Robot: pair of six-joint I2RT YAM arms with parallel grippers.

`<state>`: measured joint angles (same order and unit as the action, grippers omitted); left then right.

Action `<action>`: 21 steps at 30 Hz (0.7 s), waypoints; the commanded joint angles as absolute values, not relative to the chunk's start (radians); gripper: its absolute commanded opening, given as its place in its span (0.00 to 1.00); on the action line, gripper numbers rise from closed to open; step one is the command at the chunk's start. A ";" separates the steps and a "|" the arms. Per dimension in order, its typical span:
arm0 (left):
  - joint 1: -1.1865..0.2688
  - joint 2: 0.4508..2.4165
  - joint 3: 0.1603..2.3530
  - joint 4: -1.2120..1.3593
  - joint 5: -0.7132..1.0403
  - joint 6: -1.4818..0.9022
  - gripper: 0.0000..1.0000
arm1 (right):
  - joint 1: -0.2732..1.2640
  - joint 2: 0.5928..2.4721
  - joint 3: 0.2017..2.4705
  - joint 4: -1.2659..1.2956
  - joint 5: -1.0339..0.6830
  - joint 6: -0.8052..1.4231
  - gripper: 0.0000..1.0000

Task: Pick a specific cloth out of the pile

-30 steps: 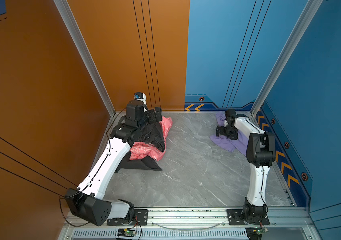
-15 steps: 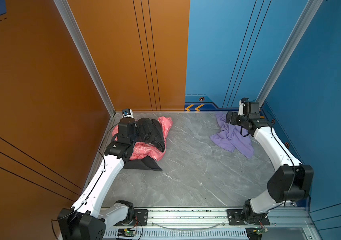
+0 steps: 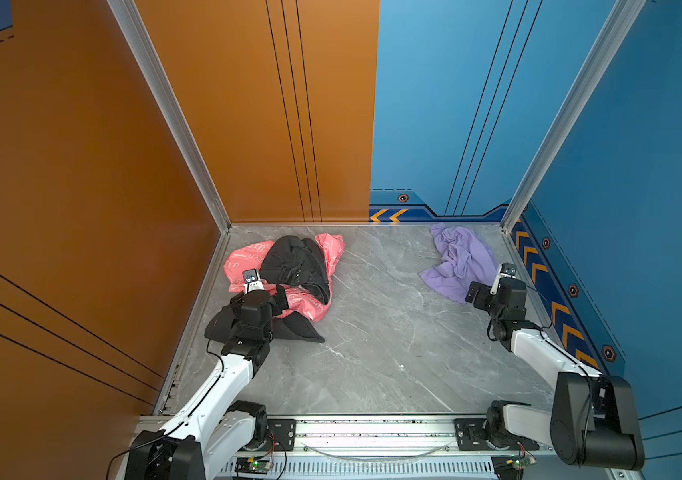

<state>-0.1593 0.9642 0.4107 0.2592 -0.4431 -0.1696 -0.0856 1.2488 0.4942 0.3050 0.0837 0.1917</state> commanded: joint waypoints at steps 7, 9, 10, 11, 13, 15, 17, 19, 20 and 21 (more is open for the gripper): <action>-0.132 1.123 0.261 0.670 -0.376 -0.067 0.98 | -0.082 1.363 0.371 0.718 0.035 0.190 1.00; -0.132 1.188 0.250 0.740 -0.344 -0.057 0.98 | -0.069 1.405 0.391 0.745 0.027 0.158 1.00; -0.127 1.227 0.243 0.793 -0.320 -0.054 0.98 | -0.065 1.432 0.399 0.759 0.017 0.144 1.00; -0.124 1.261 0.240 0.846 -0.305 -0.050 0.98 | -0.061 1.460 0.403 0.781 0.007 0.135 1.00; -0.117 1.301 0.274 0.843 -0.266 -0.002 0.98 | -0.046 1.487 0.428 0.757 -0.024 0.101 1.00; -0.106 1.327 0.293 0.844 -0.245 0.019 0.98 | -0.016 1.512 0.437 0.773 0.002 0.078 1.00; -0.086 1.349 0.301 0.854 -0.220 0.028 0.98 | -0.001 1.508 0.440 0.751 0.024 0.063 1.00; -0.058 1.418 0.289 0.948 -0.178 0.024 0.98 | -0.002 1.512 0.419 0.798 0.020 0.063 1.00; -0.049 1.450 0.288 0.982 -0.155 0.022 0.98 | -0.002 1.515 0.403 0.820 0.016 0.058 1.00; -0.042 1.486 0.289 1.012 -0.138 0.020 0.98 | -0.002 1.533 0.379 0.876 0.001 0.054 1.00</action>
